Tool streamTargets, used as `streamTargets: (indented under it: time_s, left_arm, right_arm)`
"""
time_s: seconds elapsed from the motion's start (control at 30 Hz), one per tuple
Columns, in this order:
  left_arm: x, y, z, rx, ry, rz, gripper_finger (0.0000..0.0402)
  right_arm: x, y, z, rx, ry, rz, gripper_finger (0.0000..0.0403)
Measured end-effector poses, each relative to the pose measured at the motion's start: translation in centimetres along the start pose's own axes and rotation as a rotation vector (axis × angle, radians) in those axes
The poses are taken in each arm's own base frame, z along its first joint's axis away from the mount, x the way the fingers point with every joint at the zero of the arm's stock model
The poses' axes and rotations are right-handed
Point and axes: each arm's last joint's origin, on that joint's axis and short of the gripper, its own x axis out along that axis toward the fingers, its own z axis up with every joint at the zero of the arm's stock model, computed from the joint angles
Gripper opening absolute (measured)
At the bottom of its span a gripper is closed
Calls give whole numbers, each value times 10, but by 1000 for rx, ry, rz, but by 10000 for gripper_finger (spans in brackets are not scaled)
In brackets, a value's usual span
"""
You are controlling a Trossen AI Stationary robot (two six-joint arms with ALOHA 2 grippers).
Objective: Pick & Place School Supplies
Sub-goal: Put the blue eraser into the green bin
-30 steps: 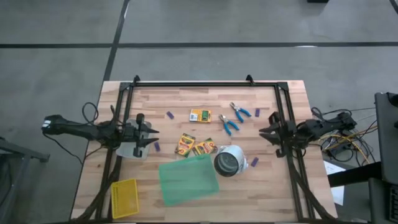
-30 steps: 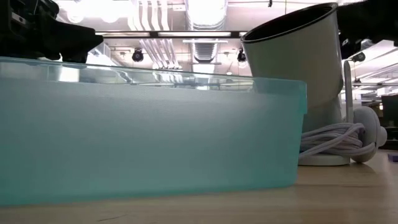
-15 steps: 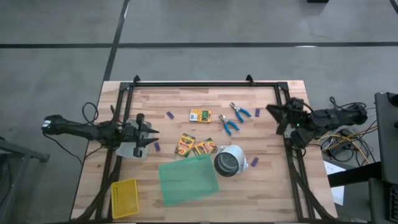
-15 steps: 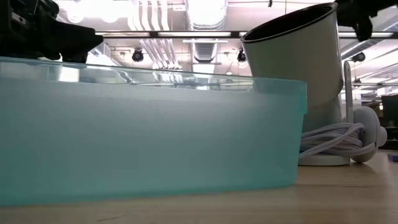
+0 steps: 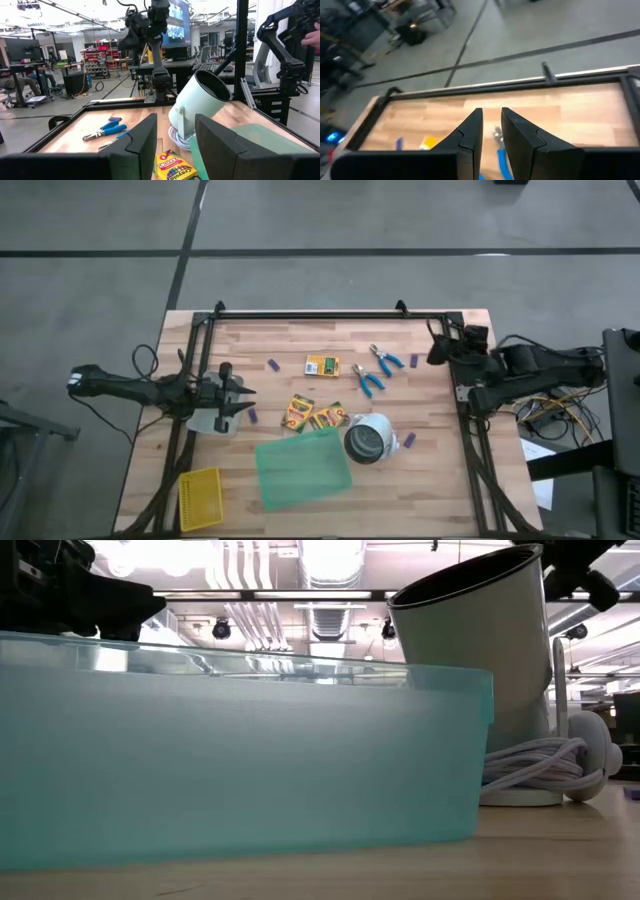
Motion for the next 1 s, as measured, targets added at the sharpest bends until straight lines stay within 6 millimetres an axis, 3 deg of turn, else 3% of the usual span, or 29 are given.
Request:
streamTargets:
  time_s: [0.13,0.63,1.0]
  left_arm:
    - [0,0,0,0,0,0,139]
    - [0,0,0,0,1,0,139]
    - [0,0,0,0,1,0,139]
  right_arm:
    - [15,5,-7,119,75,-78,68]
    - [73,-13,5,135,389,-363,71]
    - [113,-22,6,51,530,-441,144]
